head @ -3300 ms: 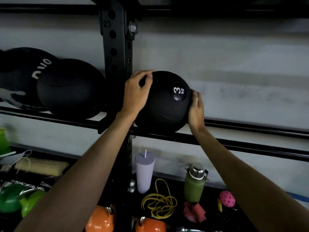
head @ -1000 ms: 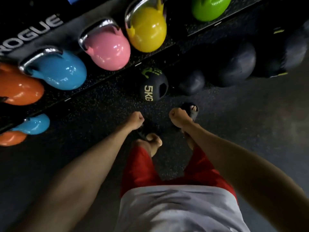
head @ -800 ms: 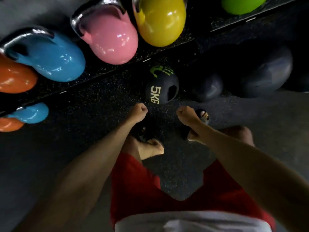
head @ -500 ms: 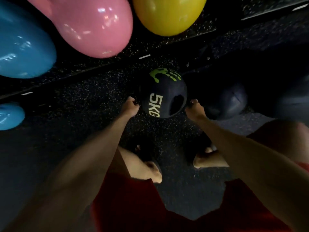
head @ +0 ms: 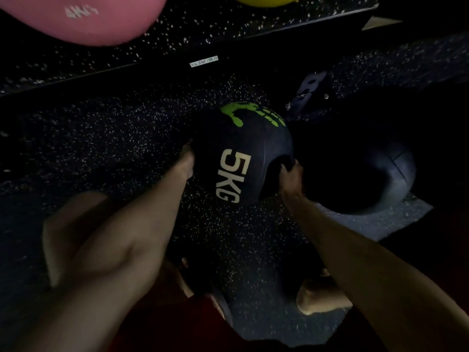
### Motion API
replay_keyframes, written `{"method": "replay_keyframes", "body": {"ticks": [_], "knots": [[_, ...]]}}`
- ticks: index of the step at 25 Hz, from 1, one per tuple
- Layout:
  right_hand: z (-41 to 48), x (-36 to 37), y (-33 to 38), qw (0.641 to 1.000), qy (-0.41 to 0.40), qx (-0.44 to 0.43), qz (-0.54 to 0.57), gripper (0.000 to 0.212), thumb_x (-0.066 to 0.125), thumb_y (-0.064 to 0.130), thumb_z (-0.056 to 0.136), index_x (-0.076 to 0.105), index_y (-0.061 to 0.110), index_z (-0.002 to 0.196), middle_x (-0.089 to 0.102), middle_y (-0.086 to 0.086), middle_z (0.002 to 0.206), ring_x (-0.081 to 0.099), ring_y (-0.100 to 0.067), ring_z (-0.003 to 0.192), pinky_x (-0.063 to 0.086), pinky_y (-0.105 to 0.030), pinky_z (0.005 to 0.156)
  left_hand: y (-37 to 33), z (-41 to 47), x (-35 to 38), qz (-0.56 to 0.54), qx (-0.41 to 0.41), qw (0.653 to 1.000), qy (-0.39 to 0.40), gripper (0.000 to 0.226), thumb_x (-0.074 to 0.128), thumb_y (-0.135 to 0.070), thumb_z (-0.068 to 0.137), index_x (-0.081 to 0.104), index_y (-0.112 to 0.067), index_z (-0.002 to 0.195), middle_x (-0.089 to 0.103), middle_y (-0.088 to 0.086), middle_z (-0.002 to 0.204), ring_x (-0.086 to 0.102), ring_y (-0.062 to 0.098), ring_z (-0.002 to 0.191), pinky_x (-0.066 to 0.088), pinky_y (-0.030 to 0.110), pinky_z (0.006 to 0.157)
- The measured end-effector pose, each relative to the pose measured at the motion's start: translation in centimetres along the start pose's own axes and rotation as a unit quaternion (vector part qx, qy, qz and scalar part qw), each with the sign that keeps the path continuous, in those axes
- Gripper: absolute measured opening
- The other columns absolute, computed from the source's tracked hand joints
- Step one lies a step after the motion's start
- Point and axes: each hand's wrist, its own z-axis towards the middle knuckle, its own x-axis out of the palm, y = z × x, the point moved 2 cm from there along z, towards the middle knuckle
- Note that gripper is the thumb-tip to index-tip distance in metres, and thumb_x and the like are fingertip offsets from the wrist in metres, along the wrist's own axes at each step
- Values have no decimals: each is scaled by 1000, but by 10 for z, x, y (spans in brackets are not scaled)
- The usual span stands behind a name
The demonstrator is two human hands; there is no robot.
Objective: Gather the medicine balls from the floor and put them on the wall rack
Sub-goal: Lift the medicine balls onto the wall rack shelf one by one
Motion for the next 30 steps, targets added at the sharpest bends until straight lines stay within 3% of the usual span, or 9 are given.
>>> {"method": "replay_keyframes", "body": {"ticks": [4, 8, 12, 15, 19, 24, 26, 28, 30], "knots": [[-8, -19, 12, 1000, -16, 1, -13, 38, 51, 1, 99, 48, -11, 135, 57, -26, 135, 55, -36, 125, 37, -19, 97, 13, -15, 11, -70, -13, 997, 5, 50, 31, -42, 106, 47, -11, 143, 56, 14, 140, 61, 25, 112, 52, 32, 86], [-57, -64, 32, 996, -24, -10, -90, 32, 56, 7, 97, 59, -10, 125, 65, -27, 121, 62, -39, 113, 43, -33, 93, 35, -81, 6, -102, -73, 992, -6, 56, 29, -44, 105, 48, -8, 143, 57, 15, 138, 57, 30, 121, 50, 37, 90], [-146, -129, 86, 995, -19, -3, -102, 29, 58, 7, 96, 61, -12, 118, 66, -29, 115, 63, -40, 107, 44, -36, 86, 15, -195, -6, -99, -90, 991, -15, 53, 34, -42, 105, 51, -7, 140, 58, 13, 135, 57, 31, 120, 51, 37, 89], [-219, -181, 134, 994, -14, -10, -111, 25, 59, 6, 95, 64, -13, 111, 68, -29, 107, 65, -39, 98, 47, -41, 83, -16, -295, -25, -76, -69, 995, -14, 48, 35, -39, 105, 54, -9, 138, 60, 11, 131, 61, 25, 105, 53, 33, 84], [-318, -249, 217, 997, -6, -1, -72, 20, 59, 8, 93, 67, -8, 102, 64, -16, 84, 60, -24, 81, 50, -44, 74, -72, -433, -45, -68, -44, 997, 13, 47, 34, -40, 106, 53, -12, 138, 60, 8, 126, 59, 23, 109, 49, 40, 98], [-429, -316, 311, 1000, -9, -9, -22, 14, 60, 11, 92, 70, 1, 90, 64, -11, 74, 61, -23, 71, 50, -39, 65, -142, -574, -82, -58, -6, 996, 65, 50, 49, -51, 92, 62, -16, 125, 66, 7, 115, 62, 26, 109, 54, 42, 93], [-462, -338, 341, 1000, -15, -27, -5, 17, 60, 12, 90, 65, 10, 74, 61, -7, 66, 59, -21, 64, 48, -38, 58, -171, -616, -95, -82, 43, 993, 73, 40, 47, -39, 97, 61, -14, 124, 64, 10, 119, 59, 29, 112, 52, 43, 94], [-485, -355, 371, 998, -20, -51, 11, 16, 59, 14, 89, 64, 8, 74, 61, -9, 66, 59, -21, 63, 48, -40, 58, -202, -650, -103, -66, 99, 991, 57, 24, 42, -24, 102, 61, -16, 114, 63, 7, 108, 58, 28, 107, 50, 40, 89], [-503, -369, 400, 996, -24, -85, 22, 19, 59, 15, 88, 61, 9, 70, 58, -6, 63, 54, -16, 58, 43, -37, 56, -230, -684, -107, -39, 156, 986, 48, 21, 56, -35, 88, 64, -19, 98, 64, 10, 104, 59, 27, 101, 48, 41, 90]]}}
